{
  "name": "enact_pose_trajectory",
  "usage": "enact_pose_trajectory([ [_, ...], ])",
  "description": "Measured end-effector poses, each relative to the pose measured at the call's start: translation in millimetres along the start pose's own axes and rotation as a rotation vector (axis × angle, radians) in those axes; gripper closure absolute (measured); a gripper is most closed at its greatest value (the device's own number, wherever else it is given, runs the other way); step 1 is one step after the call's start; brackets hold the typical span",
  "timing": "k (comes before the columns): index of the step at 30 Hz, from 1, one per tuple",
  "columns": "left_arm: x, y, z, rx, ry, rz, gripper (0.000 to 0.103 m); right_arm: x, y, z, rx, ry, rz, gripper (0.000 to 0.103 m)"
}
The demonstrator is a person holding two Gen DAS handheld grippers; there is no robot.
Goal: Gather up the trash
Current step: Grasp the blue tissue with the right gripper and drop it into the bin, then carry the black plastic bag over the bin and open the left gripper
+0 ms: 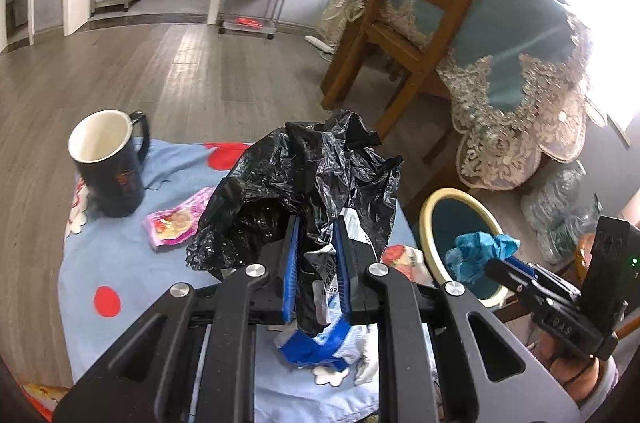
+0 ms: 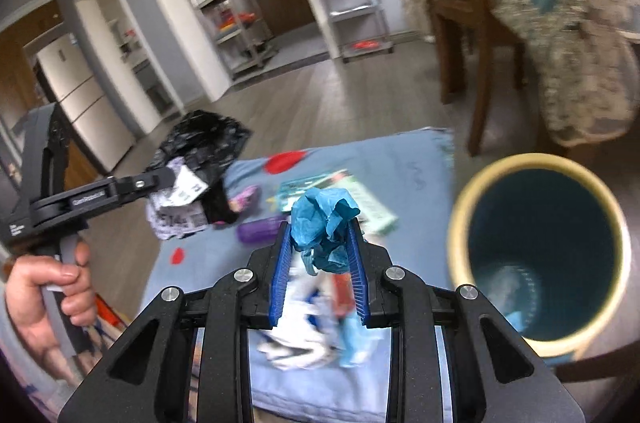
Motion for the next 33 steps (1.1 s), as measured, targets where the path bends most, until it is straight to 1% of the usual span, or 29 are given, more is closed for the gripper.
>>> enact_pose_trajectory([
  [6,-30,-4,7,0.016,-0.042,0.039,0.087,-55,-6,-22,-0.027,-0.145,0.034,0.074],
  [10,-51,-7,15,0.029,-0.069,0.06,0.087,-97,-12,-34,-0.032,-0.244,0.095,0.074],
  [14,-74,-11,25,0.045,-0.094,0.081,0.087,-122,-14,-47,-0.053,-0.316,0.153,0.074],
  [17,-95,-16,35,0.064,-0.118,0.103,0.087,-138,-17,-46,-0.038,-0.357,0.184,0.074],
  [19,-111,-19,42,0.078,-0.139,0.117,0.087,-150,-22,-41,-0.009,-0.392,0.198,0.074],
  [21,-127,-24,49,0.091,-0.152,0.143,0.087,-157,-28,-32,0.025,-0.41,0.214,0.071],
  [24,-148,-30,59,0.11,-0.169,0.172,0.087,-169,-39,-25,0.075,-0.433,0.249,0.06],
  [26,-161,-35,67,0.122,-0.176,0.192,0.087,-175,-43,-26,0.085,-0.434,0.281,0.052],
  [27,-165,-36,70,0.126,-0.178,0.199,0.087,-175,-42,-29,0.077,-0.432,0.292,0.051],
  [29,-177,-40,78,0.135,-0.181,0.22,0.087,-176,-37,-38,0.041,-0.439,0.297,0.044],
  [31,-188,-43,87,0.141,-0.181,0.244,0.087,-177,-33,-48,0.004,-0.449,0.298,0.042],
  [33,-201,-46,96,0.148,-0.182,0.274,0.087,-180,-31,-53,-0.015,-0.455,0.306,0.041],
])
Point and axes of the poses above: each gripper's, at about its wrist camera, not at the fingertips, and z roughly the way its jaws point, x to its left, y to its top, the point moved 5 cm from there along z, roughly the way its jaws point, and after that the axes turned 12 degrees about -x, right-handed, at the moved point
